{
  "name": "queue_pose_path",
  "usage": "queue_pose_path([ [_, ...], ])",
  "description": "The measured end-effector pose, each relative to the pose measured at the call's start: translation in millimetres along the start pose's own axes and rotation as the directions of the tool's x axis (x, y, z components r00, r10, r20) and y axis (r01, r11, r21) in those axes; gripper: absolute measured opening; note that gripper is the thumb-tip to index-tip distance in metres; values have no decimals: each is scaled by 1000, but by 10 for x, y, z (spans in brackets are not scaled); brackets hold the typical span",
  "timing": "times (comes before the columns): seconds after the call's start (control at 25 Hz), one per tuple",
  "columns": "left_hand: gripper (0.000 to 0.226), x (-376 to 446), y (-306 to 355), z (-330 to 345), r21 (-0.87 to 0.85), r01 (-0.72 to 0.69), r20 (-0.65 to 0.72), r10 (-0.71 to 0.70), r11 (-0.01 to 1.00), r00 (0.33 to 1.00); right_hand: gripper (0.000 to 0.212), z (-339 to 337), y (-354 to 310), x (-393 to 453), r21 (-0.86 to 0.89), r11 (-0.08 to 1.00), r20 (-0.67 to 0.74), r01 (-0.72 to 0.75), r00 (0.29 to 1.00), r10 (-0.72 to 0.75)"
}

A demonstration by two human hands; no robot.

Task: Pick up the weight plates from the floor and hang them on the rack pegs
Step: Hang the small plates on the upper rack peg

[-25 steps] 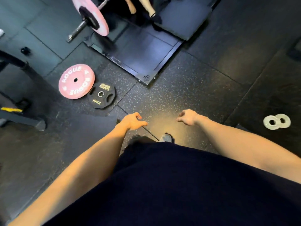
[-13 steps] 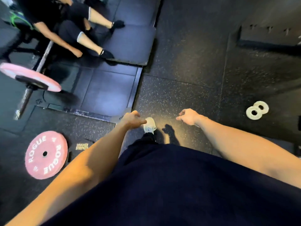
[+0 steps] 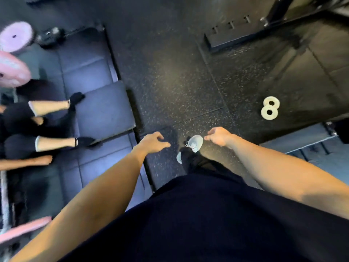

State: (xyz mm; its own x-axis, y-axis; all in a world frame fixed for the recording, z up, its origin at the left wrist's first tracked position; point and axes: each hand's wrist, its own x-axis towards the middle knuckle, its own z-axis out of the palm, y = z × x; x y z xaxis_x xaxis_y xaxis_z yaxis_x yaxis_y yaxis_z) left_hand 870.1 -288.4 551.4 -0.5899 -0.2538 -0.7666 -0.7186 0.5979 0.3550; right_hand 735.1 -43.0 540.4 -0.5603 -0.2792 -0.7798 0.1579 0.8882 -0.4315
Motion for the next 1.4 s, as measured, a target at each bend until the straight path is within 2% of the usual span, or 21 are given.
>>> queue_pose_path([
  [0.12, 54, 592, 531, -446, 73, -75, 57, 71, 994, 996, 52, -356, -16, 373, 140, 987, -52, -78, 995, 86],
  [0.24, 57, 1091, 1163, -826, 172, -153, 126, 132, 973, 983, 49, -865, 16, 660, 190, 970, -72, -152, 983, 168],
  [0.52, 57, 1979, 2540, -1205, 417, -319, 289, 208, 851, 934, 49, -1645, 135, 970, 401, 892, -156, -209, 944, 291],
  [0.76, 53, 2824, 3754, -1273, 584, -482, 432, 252, 654, 866, 45, -2065, 426, 1213, 624, 718, -159, -308, 850, 503],
  [0.96, 55, 3496, 5039, -1186, 617, -624, 571, 272, 480, 774, 42, -2608, 555, 1478, 783, 498, -84, -371, 731, 677],
  [1.04, 57, 3598, 5407, -1172, 614, -657, 610, 265, 438, 747, 45, -2810, 552, 1508, 794, 473, -86, -382, 700, 709],
  [1.12, 58, 3777, 6014, -1082, 622, -706, 658, 263, 338, 706, 50, -3146, 670, 1635, 862, 357, -48, -361, 643, 764],
  [1.2, 57, 3784, 6253, -1082, 608, -720, 663, 286, 335, 692, 53, -3311, 684, 1614, 863, 375, -94, -339, 621, 778],
  [1.28, 56, 3826, 6712, -889, 606, -751, 698, 277, 261, 660, 52, -3564, 924, 1648, 905, 306, -83, -294, 584, 808],
  [1.4, 56, 3865, 7162, -628, 624, -747, 707, 241, 230, 665, 44, -3737, 1271, 1727, 922, 268, -58, -279, 585, 809],
])
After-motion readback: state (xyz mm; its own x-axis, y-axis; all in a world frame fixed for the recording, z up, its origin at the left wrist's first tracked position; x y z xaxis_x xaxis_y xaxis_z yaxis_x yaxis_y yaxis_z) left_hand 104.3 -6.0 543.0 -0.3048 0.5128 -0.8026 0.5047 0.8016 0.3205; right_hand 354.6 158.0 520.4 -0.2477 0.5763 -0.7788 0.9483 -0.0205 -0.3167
